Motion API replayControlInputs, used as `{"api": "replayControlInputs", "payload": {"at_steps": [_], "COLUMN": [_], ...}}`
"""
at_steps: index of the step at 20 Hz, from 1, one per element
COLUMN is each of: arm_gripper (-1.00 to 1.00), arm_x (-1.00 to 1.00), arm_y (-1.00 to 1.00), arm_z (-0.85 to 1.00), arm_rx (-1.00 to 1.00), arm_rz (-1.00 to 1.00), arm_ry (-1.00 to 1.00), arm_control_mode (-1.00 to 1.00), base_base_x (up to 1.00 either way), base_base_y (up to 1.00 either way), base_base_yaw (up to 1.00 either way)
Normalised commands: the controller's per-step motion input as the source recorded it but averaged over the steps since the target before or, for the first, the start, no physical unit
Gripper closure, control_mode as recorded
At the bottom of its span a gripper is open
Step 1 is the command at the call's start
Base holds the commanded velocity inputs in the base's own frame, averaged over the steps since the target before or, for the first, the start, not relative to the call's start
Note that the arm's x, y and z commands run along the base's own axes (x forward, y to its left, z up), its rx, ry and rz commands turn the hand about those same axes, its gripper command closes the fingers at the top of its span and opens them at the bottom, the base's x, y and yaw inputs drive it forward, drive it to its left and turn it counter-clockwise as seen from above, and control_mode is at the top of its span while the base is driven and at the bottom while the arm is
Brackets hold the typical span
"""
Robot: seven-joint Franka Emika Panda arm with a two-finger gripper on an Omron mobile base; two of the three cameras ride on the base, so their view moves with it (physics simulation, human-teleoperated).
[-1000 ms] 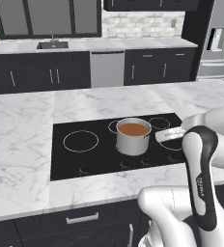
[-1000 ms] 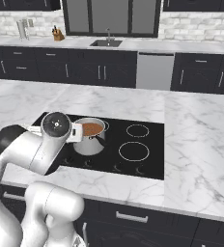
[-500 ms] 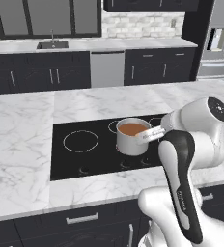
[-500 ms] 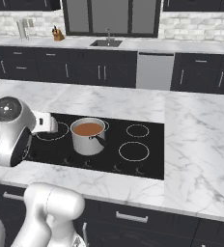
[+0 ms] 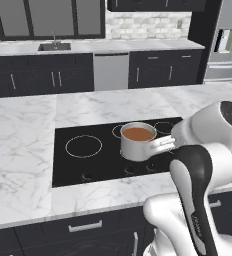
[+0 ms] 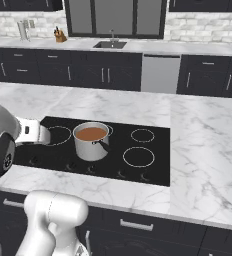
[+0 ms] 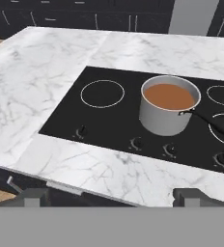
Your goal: Pick up the sugar cube(s) and place them in the saucepan with hot chocolate.
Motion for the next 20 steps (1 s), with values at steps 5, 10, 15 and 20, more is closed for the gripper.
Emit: {"api": "replayControlInputs", "payload": {"at_steps": [5,10,15,20], "arm_gripper": [-1.00,-1.00,-1.00,-1.00], "arm_x": [-0.36,-0.50,-0.68,0.02], "arm_y": [0.00,-0.05,-0.16,-0.10], "arm_z": [0.00,0.00,-0.02,-0.28], "arm_rx": [0.00,0.00,0.01,0.00], "arm_rz": [-0.25,-0.23,-0.14,-0.01], "arm_ry": [-0.01,-0.04,-0.06,-0.01], "arm_control_mode": [-1.00,-1.00,-1.00,-1.00], "base_base_x": [0.00,0.00,0.00,0.00], "base_base_y": [0.00,0.00,0.00,0.00], "base_base_yaw": [0.00,0.00,0.00,0.00]}}
